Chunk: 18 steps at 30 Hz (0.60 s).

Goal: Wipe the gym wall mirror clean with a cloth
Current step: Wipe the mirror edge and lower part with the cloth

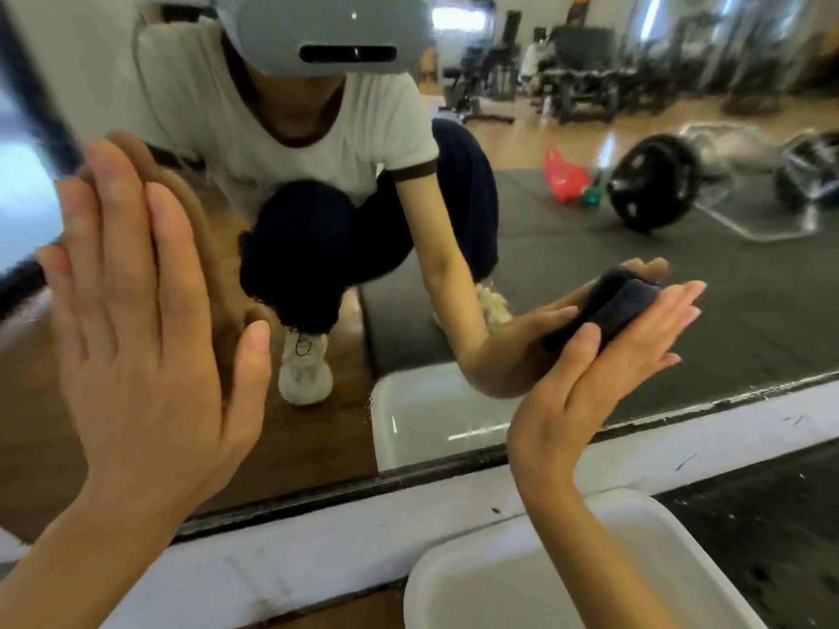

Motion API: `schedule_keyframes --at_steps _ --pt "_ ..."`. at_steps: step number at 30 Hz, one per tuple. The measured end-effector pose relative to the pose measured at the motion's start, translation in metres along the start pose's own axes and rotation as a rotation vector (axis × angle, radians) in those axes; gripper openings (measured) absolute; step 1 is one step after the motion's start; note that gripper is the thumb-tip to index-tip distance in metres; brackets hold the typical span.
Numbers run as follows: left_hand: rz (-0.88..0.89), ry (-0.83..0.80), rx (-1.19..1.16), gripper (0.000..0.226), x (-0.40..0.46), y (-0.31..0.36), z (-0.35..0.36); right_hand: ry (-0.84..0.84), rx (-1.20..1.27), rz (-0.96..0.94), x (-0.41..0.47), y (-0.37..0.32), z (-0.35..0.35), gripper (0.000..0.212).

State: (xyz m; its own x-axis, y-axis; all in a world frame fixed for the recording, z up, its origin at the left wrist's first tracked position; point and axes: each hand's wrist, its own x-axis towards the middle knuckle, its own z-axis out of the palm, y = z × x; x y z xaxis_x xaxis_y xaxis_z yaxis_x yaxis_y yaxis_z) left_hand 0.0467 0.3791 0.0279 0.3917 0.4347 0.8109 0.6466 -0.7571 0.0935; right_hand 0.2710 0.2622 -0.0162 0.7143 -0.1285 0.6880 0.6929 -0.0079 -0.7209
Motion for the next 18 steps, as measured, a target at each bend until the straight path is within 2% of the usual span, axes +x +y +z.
schedule_keyframes --at_steps 2,5,7,8,9,10,13,15,16,18 --pt "0.02 0.024 0.002 0.071 0.002 0.004 -0.003 -0.048 0.008 -0.089 -0.034 -0.029 0.017 0.057" --pt "0.031 0.022 0.02 0.071 0.003 0.007 -0.007 -0.272 -0.088 -0.54 -0.088 -0.053 0.028 0.065" --pt "0.063 0.01 0.009 0.069 0.005 0.009 -0.013 -0.354 -0.165 -0.838 -0.079 -0.04 0.024 0.074" --pt "0.085 0.011 -0.009 0.068 0.005 0.009 -0.016 -0.371 -0.191 -0.905 -0.066 -0.028 0.019 0.074" --pt "0.103 0.017 -0.031 0.067 0.004 0.009 -0.019 -0.376 -0.206 -0.896 -0.052 -0.016 0.011 0.07" --pt "0.108 0.02 -0.047 0.067 0.0 0.004 -0.021 -0.359 -0.206 -0.805 -0.037 -0.004 0.002 0.062" --pt "0.031 0.011 -0.024 0.067 -0.025 -0.032 -0.017 -0.228 -0.1 -0.284 -0.01 0.02 -0.017 0.058" --pt "-0.069 -0.06 -0.005 0.071 -0.038 -0.06 -0.017 -0.126 -0.031 -0.082 -0.019 0.007 -0.009 0.056" --pt "-0.11 -0.087 0.006 0.073 -0.041 -0.07 -0.019 -0.105 -0.017 -0.069 -0.031 -0.009 0.0 0.056" --pt "-0.118 -0.061 0.004 0.071 -0.042 -0.075 -0.023 -0.171 -0.022 -0.222 -0.068 -0.044 0.019 0.059"
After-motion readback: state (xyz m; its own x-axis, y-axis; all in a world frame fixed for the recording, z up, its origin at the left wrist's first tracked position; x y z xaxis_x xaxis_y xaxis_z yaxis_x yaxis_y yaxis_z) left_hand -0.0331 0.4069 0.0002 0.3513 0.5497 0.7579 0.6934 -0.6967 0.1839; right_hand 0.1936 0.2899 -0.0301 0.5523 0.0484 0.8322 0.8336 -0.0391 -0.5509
